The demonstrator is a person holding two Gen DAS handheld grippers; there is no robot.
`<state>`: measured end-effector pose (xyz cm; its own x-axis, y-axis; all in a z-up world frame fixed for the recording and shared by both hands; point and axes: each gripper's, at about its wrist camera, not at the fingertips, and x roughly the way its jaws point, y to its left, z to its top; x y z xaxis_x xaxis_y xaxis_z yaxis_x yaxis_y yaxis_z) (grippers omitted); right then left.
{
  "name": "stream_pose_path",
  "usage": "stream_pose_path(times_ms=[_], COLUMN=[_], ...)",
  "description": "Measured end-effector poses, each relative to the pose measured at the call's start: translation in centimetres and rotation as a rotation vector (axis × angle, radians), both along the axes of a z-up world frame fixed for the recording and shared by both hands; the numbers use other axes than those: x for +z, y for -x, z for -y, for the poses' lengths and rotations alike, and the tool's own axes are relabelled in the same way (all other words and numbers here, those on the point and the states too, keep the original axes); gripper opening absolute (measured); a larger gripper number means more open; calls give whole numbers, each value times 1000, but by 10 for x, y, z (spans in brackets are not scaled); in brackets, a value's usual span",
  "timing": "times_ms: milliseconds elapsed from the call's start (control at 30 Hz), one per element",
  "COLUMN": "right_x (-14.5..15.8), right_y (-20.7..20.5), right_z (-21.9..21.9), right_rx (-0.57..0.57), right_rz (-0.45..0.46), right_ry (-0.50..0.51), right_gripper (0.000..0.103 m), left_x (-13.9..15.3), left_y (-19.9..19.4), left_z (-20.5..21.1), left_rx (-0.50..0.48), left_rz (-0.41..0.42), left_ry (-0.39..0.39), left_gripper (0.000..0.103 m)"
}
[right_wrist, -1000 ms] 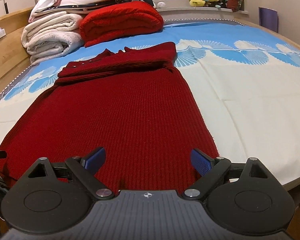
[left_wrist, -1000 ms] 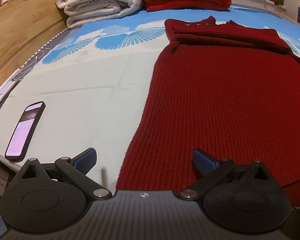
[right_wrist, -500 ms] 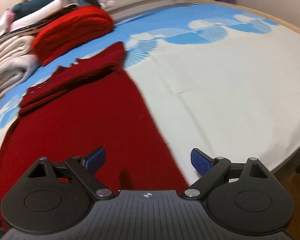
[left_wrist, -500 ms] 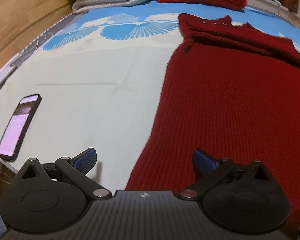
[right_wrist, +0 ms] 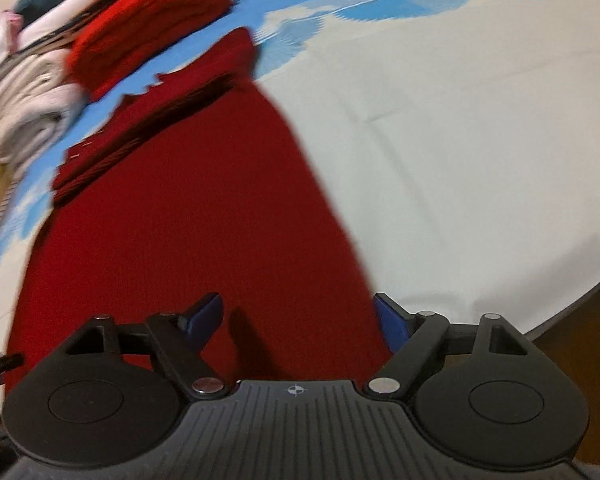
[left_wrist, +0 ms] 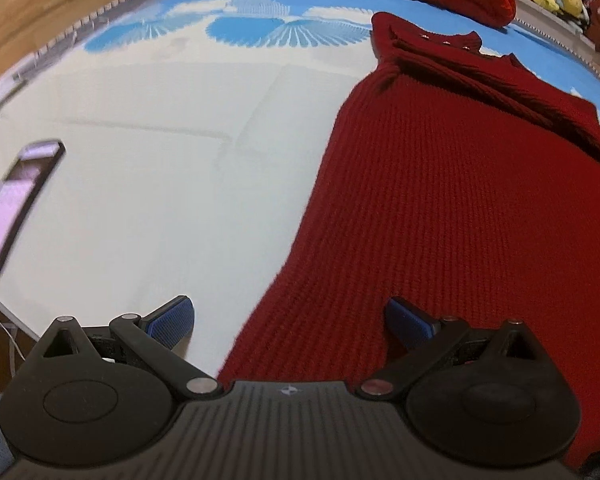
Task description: Fold small clothes
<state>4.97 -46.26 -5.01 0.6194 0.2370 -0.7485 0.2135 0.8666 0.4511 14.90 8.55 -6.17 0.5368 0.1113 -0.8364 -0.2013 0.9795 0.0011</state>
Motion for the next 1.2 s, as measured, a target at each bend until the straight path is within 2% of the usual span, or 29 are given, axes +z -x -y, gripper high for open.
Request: stream_pose_path(times_ms=[33, 67, 100, 133, 167, 200, 233, 267, 333, 367, 533, 633, 867, 967, 1067, 1200], right_x=[0, -1, -2, -4, -6, -8, -7, -6, -4, -2, 20, 36, 78, 97, 111, 124], right_y=[2, 4, 6, 6, 7, 8, 8, 9, 10, 13, 31, 52, 118, 135, 121, 57], right_z=[2, 5, 9, 14, 18, 21, 21, 19, 15, 14, 10, 7, 5, 11, 17, 22], right_rx=[5, 2, -5, -21, -33, -40, -37, -32, -35, -37, -39, -24, 36, 45, 29, 20], right_rz=[2, 2, -1, -8, -20, -24, -18, -10, 3, 12, 118, 152, 139, 154, 166, 192], right_ry=[-28, -55, -80, -101, -118, -136, -136, -121, -98, -89, -62, -49, -66, -86, -85, -94], right_gripper=[76, 67, 52, 42, 25, 24, 23, 22, 21, 21, 19, 19, 19, 18, 18, 16], left_x=[0, 0, 1, 2, 3, 6, 10, 13, 15, 18, 35, 50, 80, 100, 117, 132], left_y=[1, 2, 3, 4, 6, 8, 11, 13, 17, 20, 50, 75, 147, 165, 150, 81], left_z=[-2, -2, -2, -1, 0, 1, 3, 3, 1, 1, 8, 6, -14, -20, -23, -28], left_rx=[0, -7, -21, -39, -57, -85, -116, -119, -120, -116, -173, -200, -219, -225, -207, -161], left_rz=[-2, -4, -8, -11, -5, 14, 38, 49, 68, 79, 148, 162, 97, 111, 130, 142], left_ry=[13, 20, 23, 27, 30, 34, 43, 46, 67, 72, 61, 122, 241, 282, 319, 368], left_gripper=[103, 103, 103, 101, 88, 76, 46, 30, 13, 9, 7, 7, 7, 7, 7, 7])
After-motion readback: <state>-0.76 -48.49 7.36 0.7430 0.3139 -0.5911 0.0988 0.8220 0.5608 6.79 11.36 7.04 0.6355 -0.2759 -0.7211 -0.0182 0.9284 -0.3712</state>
